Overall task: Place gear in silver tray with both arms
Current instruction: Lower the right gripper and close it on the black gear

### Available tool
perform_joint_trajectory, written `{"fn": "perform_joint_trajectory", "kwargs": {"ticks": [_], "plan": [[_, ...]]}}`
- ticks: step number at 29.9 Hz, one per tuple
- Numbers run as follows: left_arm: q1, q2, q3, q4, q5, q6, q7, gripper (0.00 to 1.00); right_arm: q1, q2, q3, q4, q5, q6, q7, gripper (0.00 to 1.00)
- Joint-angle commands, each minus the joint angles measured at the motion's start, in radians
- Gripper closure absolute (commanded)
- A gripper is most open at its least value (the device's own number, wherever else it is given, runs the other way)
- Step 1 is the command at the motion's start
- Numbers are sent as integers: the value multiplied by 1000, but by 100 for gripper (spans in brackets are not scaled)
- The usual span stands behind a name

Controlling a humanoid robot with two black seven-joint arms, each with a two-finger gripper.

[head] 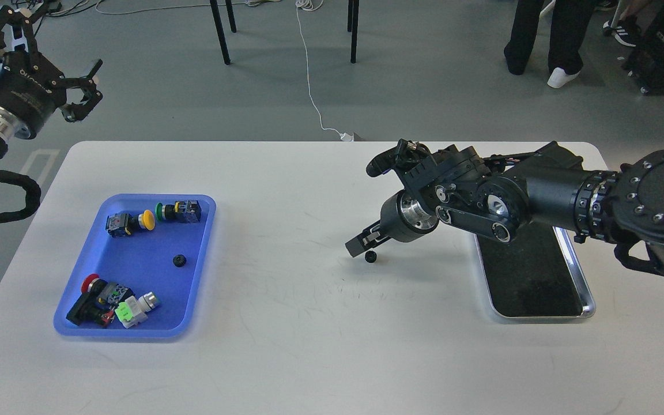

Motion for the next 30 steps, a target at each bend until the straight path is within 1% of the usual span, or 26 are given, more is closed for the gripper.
{"fn": "perform_joint_trajectory", "kwargs": {"ticks": [1, 11, 15, 21, 26, 30], "plan": [[3, 0, 0, -1, 0, 0, -1, 3, -9, 0, -33, -9, 0, 0, -2, 30], [21, 2, 0, -1, 1, 0, -1, 3, -35, 0, -30, -38, 2, 0, 0, 34], [24, 2, 0, 1, 1, 0, -2, 3, -37, 0, -19, -37, 11, 0, 3, 39], [24, 2, 0, 1, 3, 0, -1, 3, -57, 0, 10, -34, 14, 0, 41, 41], [24, 2, 0, 1, 3, 0, -1, 3, -58, 0, 10, -31, 14, 0, 46, 42], [24, 3, 0, 1, 3, 0, -1, 3, -60, 0, 10, -31, 8, 0, 46, 49]]}}
